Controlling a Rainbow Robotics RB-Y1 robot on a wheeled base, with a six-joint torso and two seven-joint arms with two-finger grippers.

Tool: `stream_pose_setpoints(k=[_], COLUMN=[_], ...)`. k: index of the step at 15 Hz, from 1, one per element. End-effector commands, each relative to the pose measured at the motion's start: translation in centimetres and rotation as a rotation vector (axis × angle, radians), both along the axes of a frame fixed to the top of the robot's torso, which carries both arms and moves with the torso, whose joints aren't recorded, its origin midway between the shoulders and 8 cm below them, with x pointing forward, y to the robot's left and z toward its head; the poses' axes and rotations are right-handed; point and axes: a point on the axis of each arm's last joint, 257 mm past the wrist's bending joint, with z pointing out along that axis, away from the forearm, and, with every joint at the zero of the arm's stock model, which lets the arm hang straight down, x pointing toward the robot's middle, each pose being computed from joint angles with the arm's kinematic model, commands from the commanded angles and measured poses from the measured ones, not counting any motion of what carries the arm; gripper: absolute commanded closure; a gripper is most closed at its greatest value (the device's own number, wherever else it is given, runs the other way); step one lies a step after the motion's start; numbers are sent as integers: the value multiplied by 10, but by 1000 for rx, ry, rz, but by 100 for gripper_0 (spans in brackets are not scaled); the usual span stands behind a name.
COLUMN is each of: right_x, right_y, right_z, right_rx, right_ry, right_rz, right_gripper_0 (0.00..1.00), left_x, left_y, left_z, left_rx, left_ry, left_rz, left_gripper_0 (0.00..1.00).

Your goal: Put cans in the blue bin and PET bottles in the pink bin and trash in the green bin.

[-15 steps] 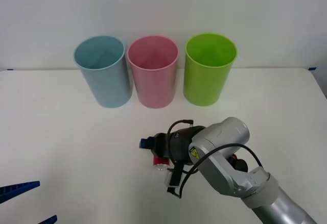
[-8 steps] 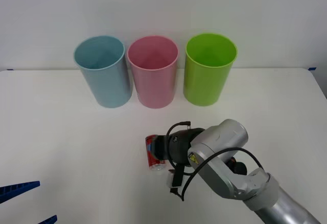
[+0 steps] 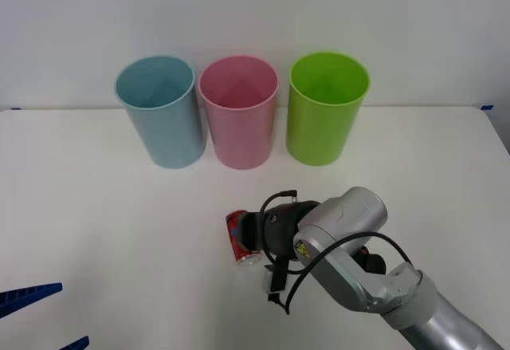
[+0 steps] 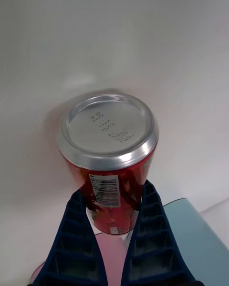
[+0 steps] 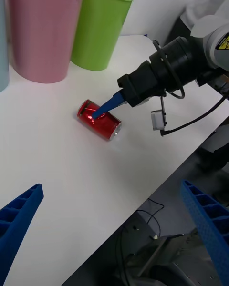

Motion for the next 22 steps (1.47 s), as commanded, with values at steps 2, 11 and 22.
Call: stream_pose_setpoints(k=[2, 11, 22], right_x=[0, -10, -26], right_y=[5, 18, 34], right_z=[8, 65, 150], right_rx=[28, 291, 781], right_ry=[-1, 11, 156], right_rz=[2, 76, 25], right_gripper_0=[100, 100, 100], left_x=[0, 0, 0], left_y=[0, 0, 0], left_z=[0, 0, 0], left_rx=[0, 0, 0], left_ry=[0, 0, 0], left_rz=[0, 0, 0], left_gripper_0=[0, 0, 0])
